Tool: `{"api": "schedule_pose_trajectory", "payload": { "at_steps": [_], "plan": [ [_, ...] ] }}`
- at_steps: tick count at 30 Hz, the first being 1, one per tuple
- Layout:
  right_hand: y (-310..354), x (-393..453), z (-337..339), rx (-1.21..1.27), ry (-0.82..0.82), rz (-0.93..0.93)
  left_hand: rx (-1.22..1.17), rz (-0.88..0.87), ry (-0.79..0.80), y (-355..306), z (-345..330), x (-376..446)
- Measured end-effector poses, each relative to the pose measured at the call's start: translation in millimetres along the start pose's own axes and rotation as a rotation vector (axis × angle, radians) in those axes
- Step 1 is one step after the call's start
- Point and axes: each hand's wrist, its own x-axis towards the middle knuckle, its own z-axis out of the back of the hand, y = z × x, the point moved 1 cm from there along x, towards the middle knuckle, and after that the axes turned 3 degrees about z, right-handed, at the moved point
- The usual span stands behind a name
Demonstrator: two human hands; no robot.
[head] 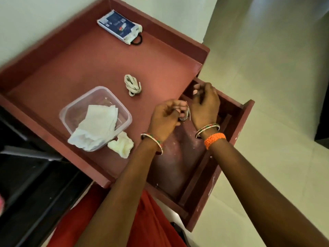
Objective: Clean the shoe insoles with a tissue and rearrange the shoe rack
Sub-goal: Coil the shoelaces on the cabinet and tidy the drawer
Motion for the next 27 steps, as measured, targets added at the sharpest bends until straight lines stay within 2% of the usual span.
{"api": "schedule_pose_trajectory", "payload": {
  "at_steps": [2,4,7,11,14,16,19,27],
  "plan": [
    [22.4,-0.6,-5.2,0.014,0.129,0.168,0.014,-0.112,-0.181,-13.8,24.0,-5.3],
    [42.3,-2.1,-19.6,-0.038,0.342,0.3,0.206,-0.178,-0.355,-18.3,51.5,-6.1],
    [65.3,-4.0,-48.9,-0.339,0.557,0.435,0.502,-0.31,-0.461,-28.4,81.5,-11.3],
    [85.8,-2.1,-83.2,-0.437,0.589,0.493,0.54,-0.465,-0.483,-43.0,97.5,-10.7],
    [87.8,-0.6,-103.8,-0.526,0.68,0.505,0.604,-0.47,-0.552,-43.2,113.4,-3.3],
    [86.8,-2.0,-108.6,-0.591,0.684,0.557,0.632,-0.44,-0.598,-40.8,124.6,-0.5],
    [85.8,-6.3,-106.7,-0.629,0.639,0.608,0.668,-0.411,-0.618,-36.8,136.4,-1.0],
    [93.2,-13.0,-67.1,-0.765,0.75,0.631,0.662,-0.474,-0.62,-39.1,127.9,-17.4]
  ]
}}
